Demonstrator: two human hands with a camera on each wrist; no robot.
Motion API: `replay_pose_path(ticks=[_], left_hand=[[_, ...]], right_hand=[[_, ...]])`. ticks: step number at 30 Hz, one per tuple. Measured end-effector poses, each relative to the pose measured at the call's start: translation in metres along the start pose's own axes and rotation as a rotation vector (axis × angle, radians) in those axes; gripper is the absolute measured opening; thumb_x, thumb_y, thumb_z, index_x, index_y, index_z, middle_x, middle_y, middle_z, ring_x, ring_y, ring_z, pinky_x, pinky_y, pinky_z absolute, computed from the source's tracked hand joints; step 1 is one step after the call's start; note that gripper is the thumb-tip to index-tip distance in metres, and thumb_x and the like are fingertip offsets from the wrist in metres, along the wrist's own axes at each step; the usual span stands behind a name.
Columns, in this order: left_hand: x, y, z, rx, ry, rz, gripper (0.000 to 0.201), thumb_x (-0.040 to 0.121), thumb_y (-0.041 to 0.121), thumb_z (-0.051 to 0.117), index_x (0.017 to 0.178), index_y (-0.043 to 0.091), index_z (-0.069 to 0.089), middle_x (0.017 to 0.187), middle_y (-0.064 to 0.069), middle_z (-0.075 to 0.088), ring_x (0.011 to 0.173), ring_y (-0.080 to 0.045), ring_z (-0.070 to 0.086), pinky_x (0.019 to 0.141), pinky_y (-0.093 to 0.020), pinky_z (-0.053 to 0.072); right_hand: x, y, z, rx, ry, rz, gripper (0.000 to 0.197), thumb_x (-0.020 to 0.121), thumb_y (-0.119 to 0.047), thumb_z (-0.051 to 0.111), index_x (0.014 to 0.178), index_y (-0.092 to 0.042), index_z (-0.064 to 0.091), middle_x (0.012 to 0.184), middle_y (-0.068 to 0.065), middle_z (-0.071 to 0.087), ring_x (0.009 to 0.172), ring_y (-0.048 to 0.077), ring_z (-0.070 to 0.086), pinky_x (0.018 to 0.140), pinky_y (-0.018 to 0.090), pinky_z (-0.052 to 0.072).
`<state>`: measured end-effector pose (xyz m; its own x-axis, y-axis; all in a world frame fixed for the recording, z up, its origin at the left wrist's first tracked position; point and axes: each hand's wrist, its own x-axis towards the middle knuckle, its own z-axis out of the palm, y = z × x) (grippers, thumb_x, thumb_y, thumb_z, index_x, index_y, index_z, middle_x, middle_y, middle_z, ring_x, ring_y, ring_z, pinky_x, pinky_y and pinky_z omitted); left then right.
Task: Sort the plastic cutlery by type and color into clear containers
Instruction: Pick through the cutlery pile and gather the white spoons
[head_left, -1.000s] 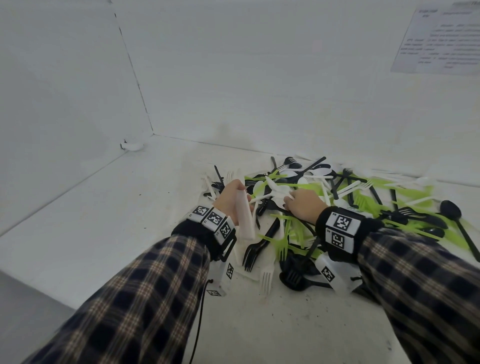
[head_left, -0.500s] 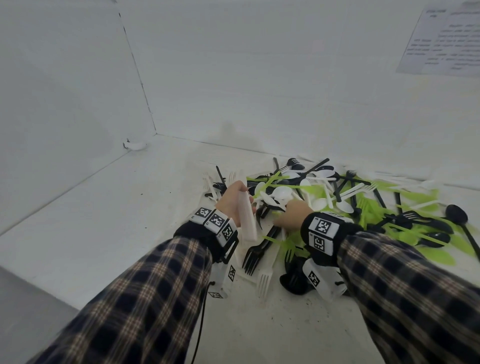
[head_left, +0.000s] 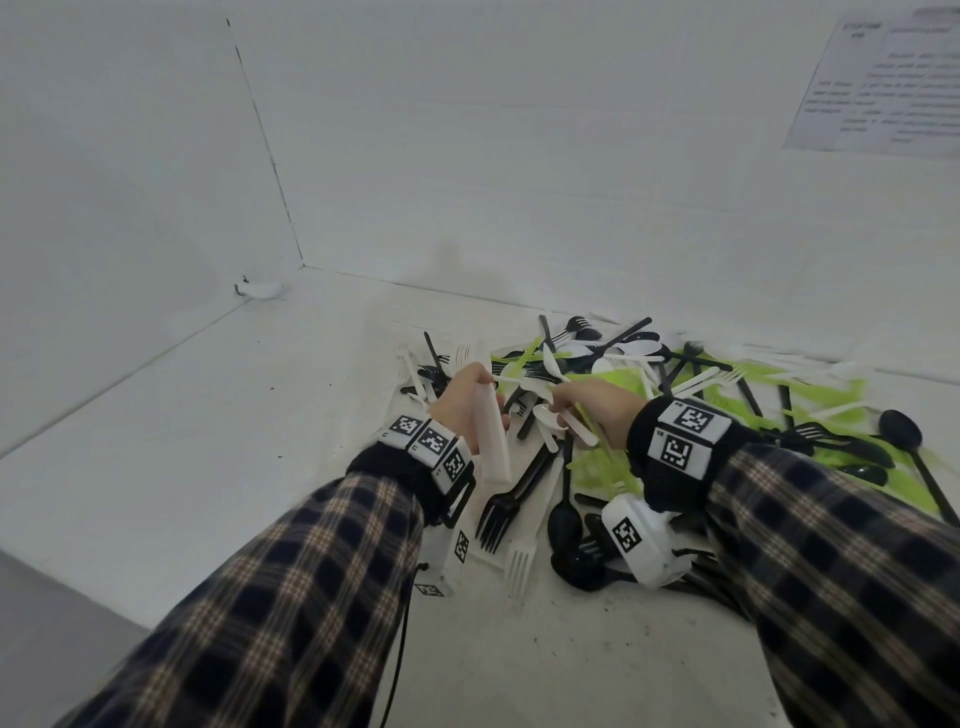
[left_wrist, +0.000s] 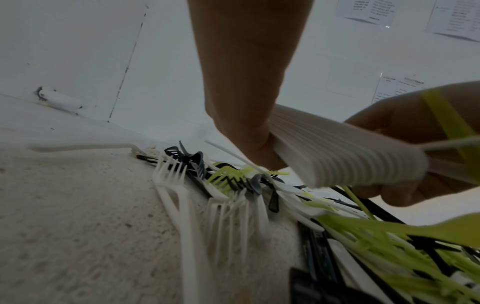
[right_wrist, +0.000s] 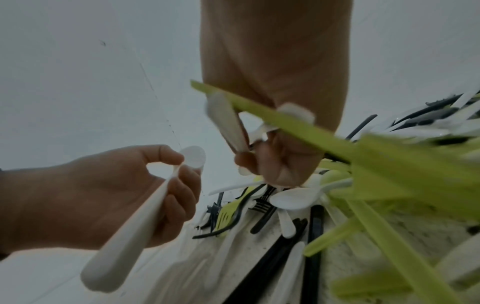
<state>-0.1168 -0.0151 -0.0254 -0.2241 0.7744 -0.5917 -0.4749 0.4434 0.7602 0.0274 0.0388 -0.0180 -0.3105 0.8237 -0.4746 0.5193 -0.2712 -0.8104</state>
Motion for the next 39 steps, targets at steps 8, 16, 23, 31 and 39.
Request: replay_pose_path(ticks=[8, 16, 23, 31, 39], left_hand=[[0.000, -0.002, 0.005, -0.047, -0.004, 0.021, 0.016, 0.086, 0.017, 0.045, 0.071, 0.009, 0.044, 0.061, -0.002, 0.043, 0.048, -0.017, 0.039, 0.052, -0.025, 0.039], [-0.003, -0.005, 0.005, -0.018, -0.008, 0.011, 0.020, 0.086, 0.018, 0.045, 0.068, 0.009, 0.042, 0.049, -0.001, 0.043, 0.046, -0.017, 0.040, 0.054, -0.024, 0.038], [-0.007, -0.007, 0.003, 0.000, -0.018, -0.008, 0.017, 0.086, 0.020, 0.044, 0.071, 0.010, 0.043, 0.057, -0.001, 0.043, 0.052, -0.017, 0.041, 0.055, -0.025, 0.038], [-0.008, -0.010, 0.004, 0.027, -0.027, -0.019, 0.016, 0.086, 0.020, 0.043, 0.074, 0.010, 0.043, 0.064, -0.002, 0.043, 0.055, -0.018, 0.042, 0.059, -0.027, 0.039], [-0.008, -0.011, 0.010, 0.033, -0.038, -0.017, 0.014, 0.085, 0.021, 0.046, 0.076, 0.010, 0.044, 0.064, -0.001, 0.046, 0.055, -0.017, 0.043, 0.061, -0.027, 0.039]], right_hand=[[-0.008, 0.002, 0.006, -0.346, 0.116, -0.088, 0.016, 0.085, -0.005, 0.049, 0.091, 0.005, 0.060, 0.077, 0.016, 0.060, 0.072, 0.026, 0.057, 0.061, 0.031, 0.049], [-0.002, 0.012, 0.007, -0.356, 0.078, -0.088, 0.043, 0.094, -0.009, 0.044, 0.136, -0.007, 0.037, 0.093, 0.009, 0.052, 0.058, 0.013, 0.042, 0.048, 0.021, 0.036], [-0.003, 0.012, 0.001, -0.554, 0.003, -0.054, 0.022, 0.091, -0.002, 0.040, 0.071, -0.011, 0.044, 0.066, 0.004, 0.044, 0.053, 0.013, 0.042, 0.050, 0.023, 0.036], [-0.013, 0.021, -0.013, -0.864, 0.041, -0.112, 0.030, 0.096, -0.027, 0.040, 0.100, -0.002, 0.055, 0.104, 0.015, 0.056, 0.101, 0.030, 0.052, 0.074, 0.026, 0.035], [-0.004, 0.022, -0.043, -0.679, 0.321, -0.283, 0.029, 0.093, -0.006, 0.040, 0.122, 0.000, 0.039, 0.102, 0.023, 0.057, 0.088, 0.033, 0.052, 0.068, 0.029, 0.033]])
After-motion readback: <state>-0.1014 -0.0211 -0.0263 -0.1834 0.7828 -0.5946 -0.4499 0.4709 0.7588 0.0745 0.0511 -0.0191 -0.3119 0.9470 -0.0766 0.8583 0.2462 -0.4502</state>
